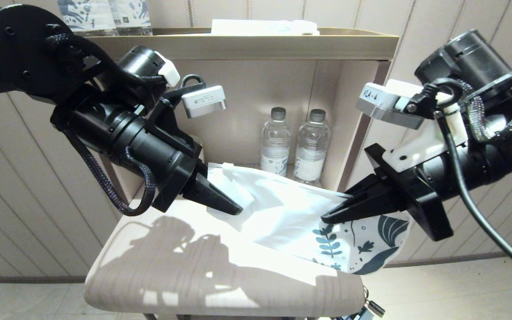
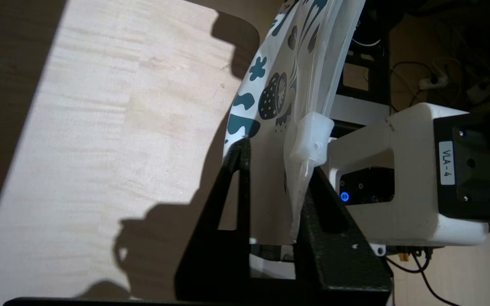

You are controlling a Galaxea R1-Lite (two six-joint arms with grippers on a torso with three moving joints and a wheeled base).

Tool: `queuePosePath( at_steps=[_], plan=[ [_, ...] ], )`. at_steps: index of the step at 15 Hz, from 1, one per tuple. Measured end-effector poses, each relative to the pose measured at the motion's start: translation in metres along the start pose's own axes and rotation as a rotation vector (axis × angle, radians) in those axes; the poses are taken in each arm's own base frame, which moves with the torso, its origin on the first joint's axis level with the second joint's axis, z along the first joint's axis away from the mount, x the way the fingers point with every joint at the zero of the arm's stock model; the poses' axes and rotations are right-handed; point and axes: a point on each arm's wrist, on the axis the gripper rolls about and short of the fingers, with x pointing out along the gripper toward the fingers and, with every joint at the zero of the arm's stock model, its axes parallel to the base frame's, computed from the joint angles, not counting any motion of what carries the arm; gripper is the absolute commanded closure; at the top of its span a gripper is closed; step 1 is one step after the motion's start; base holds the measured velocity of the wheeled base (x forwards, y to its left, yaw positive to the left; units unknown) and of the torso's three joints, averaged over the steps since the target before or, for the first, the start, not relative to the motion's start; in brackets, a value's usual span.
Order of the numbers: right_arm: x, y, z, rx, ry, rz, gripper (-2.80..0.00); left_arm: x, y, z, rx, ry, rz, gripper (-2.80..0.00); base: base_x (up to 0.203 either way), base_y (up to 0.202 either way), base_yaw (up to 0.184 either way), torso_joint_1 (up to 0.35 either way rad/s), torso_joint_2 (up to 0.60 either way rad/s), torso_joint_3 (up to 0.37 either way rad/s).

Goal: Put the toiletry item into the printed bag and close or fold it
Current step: Hand it to the other hand

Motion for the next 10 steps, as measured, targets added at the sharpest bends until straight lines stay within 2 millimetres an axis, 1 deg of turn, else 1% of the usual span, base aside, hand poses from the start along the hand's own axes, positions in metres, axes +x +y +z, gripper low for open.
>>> queuePosePath(
  at_steps=[4, 7, 10],
  plan=[
    [0.003, 0.002, 0.0, 0.001, 0.01, 0.012, 0.0, -0.006, 0.0, -0.002, 0.001, -0.01, 0.01, -2.8, 0.0, 0.0, 0.0, 0.0, 0.0, 0.0],
    [0.004, 0.002, 0.0, 0.0, 0.012, 0.015, 0.0, -0.009, -0.003, -0.005, -0.005, 0.013, -0.004, -2.8, 0.0, 0.0, 0.0, 0.0, 0.0, 0.0],
    [0.005, 0.002, -0.001, 0.004, 0.019, 0.02, 0.0, -0.013, -0.006, -0.003, 0.011, 0.019, -0.006, -2.8, 0.0, 0.0, 0.0, 0.0, 0.0, 0.0]
  ],
)
